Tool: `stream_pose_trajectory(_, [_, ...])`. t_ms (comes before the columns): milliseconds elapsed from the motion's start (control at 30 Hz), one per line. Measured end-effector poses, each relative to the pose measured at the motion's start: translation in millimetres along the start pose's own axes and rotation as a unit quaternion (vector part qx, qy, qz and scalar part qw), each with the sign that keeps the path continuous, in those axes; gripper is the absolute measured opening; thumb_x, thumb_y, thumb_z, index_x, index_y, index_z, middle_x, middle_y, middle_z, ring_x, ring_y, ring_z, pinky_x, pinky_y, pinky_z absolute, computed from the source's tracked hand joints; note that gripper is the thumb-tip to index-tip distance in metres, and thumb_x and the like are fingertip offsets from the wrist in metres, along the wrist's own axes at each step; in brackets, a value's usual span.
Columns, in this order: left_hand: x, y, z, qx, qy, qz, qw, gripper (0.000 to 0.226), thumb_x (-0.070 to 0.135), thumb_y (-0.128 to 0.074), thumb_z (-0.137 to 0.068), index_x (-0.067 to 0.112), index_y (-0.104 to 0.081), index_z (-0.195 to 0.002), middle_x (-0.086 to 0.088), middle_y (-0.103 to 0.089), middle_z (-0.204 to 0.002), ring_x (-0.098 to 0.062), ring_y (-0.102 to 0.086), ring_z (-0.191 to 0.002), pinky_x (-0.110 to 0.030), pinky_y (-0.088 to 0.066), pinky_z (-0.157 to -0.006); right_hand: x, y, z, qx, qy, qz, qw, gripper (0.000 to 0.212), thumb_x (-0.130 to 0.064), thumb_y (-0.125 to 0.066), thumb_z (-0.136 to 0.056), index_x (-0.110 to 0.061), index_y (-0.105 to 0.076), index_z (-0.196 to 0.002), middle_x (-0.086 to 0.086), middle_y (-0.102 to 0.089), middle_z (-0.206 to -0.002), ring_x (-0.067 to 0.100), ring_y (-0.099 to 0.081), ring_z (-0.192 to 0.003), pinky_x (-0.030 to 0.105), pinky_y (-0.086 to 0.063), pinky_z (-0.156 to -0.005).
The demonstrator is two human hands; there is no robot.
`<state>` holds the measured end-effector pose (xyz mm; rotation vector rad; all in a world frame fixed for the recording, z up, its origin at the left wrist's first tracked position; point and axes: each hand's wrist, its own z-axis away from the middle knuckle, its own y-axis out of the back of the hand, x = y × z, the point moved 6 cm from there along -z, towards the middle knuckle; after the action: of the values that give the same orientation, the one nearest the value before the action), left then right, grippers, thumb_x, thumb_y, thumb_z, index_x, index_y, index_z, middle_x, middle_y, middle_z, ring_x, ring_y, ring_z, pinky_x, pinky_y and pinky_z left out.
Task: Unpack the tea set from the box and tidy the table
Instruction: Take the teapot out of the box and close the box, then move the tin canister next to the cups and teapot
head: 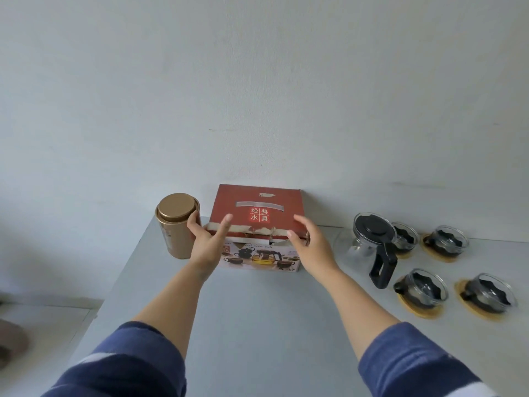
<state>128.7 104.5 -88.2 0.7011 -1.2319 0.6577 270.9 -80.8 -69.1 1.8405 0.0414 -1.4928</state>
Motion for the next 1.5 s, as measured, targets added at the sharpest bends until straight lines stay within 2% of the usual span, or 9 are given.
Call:
stream_pose_trajectory(100, [4,2,0,0.051,-0.011,-0.046,0.998,0.069,0.038,-0.052,-0.096,0.018,-0.013,-0.149,-0.004,-0.052,-0.129,-0.024,-0.055,-0.105,-0.032,-0.042,-0.085,12,-8,2,-0.002,-0.02,0.014,1.0,0.043,-0.039,-0.046,-0.097,-0.035,-0.042,-0.14,-0.004,-0.05,-0.138,0.015,-0.047,-0.126,0.026,-0.038,-0.099])
stream_pose_trajectory(167, [5,2,-2,0.057,-0.008,-0.09,0.994,0.06,0.04,-0.05,-0.096,0.014,-0.024,-0.143,-0.007,-0.055,-0.13,-0.027,-0.058,-0.108,-0.036,-0.046,-0.085,14,-11,0,-0.005,-0.036,0.039,0.999,0.044,-0.043,-0.041,-0.098,-0.038,-0.039,-0.141,0.001,-0.053,-0.125,0.019,-0.051,-0.114,0.029,-0.041,-0.093])
stream_pose_trajectory(333, [-4,16,14,0.048,-0.002,-0.167,0.985,0.058,0.05,-0.035,-0.098,0.011,-0.033,-0.14,-0.01,-0.056,-0.131,-0.03,-0.055,-0.117,-0.038,-0.045,-0.088,-6,-6,-6,0.027,-0.078,0.199,0.977,0.039,-0.036,-0.043,-0.095,-0.039,-0.044,-0.134,0.009,-0.038,-0.144,0.031,-0.041,-0.131,0.049,-0.036,-0.107])
stream_pose_trajectory(467, [-31,47,35,0.045,0.0,-0.306,0.951,0.045,0.042,-0.031,-0.1,0.012,-0.044,-0.131,-0.009,-0.053,-0.134,-0.029,-0.052,-0.12,-0.038,-0.044,-0.091,-71,-22,8,0.098,0.052,0.282,0.953,0.033,-0.019,-0.05,-0.092,-0.027,-0.058,-0.123,0.008,-0.039,-0.146,0.029,-0.031,-0.137,0.044,-0.031,-0.111])
stream_pose_trajectory(633, [-70,77,67,0.011,-0.006,-0.484,0.875,0.049,0.041,-0.031,-0.1,0.021,-0.032,-0.145,0.003,-0.025,-0.157,-0.017,-0.016,-0.148,-0.045,-0.017,-0.119,-127,-99,48,0.015,0.232,0.092,0.968,0.028,-0.002,-0.051,-0.088,-0.012,-0.064,-0.111,0.005,-0.06,-0.11,0.021,-0.056,-0.104,0.025,-0.048,-0.084])
stream_pose_trajectory(800, [-107,91,87,-0.038,-0.008,-0.555,0.831,0.061,0.045,-0.021,-0.101,0.019,-0.007,-0.154,0.005,0.005,-0.163,-0.014,0.012,-0.15,-0.049,0.006,-0.12,-99,-195,42,-0.158,0.017,-0.005,0.987,0.073,-0.016,-0.065,-0.085,-0.012,-0.025,-0.147,0.008,-0.037,-0.148,0.024,-0.039,-0.136,0.038,-0.035,-0.112])
stream_pose_trajectory(1000, [-128,96,101,0.012,-0.073,-0.564,0.823,0.07,0.052,-0.009,-0.091,0.022,-0.012,-0.155,0.005,-0.007,-0.163,-0.016,0.001,-0.151,-0.045,0.007,-0.117,-74,-244,14,-0.112,-0.18,-0.069,0.975,0.121,-0.034,-0.08,-0.071,-0.019,0.01,-0.151,0.011,-0.014,-0.156,0.029,-0.021,-0.143,0.042,-0.026,-0.115])
stream_pose_trajectory(1300, [-140,101,92,0.003,-0.069,-0.561,0.825,0.073,0.062,-0.021,-0.092,0.033,0.004,-0.154,0.011,0.009,-0.162,-0.011,0.021,-0.147,-0.048,0.01,-0.118,-91,-275,-13,0.186,-0.203,-0.125,0.953,0.108,-0.044,-0.084,-0.058,-0.018,-0.021,-0.141,0.011,-0.031,-0.142,0.032,-0.036,-0.127,0.05,-0.036,-0.104])
stream_pose_trajectory(1500, [-137,105,93,0.022,-0.071,-0.547,0.834,0.069,0.058,-0.02,-0.093,0.03,-0.004,-0.155,0.01,0.0,-0.163,-0.011,0.012,-0.149,-0.046,0.009,-0.119,-85,-267,-17,0.151,-0.106,-0.097,0.978,0.092,-0.031,-0.083,-0.062,-0.011,-0.033,-0.136,0.012,-0.042,-0.132,0.033,-0.043,-0.118,0.033,-0.039,-0.088])
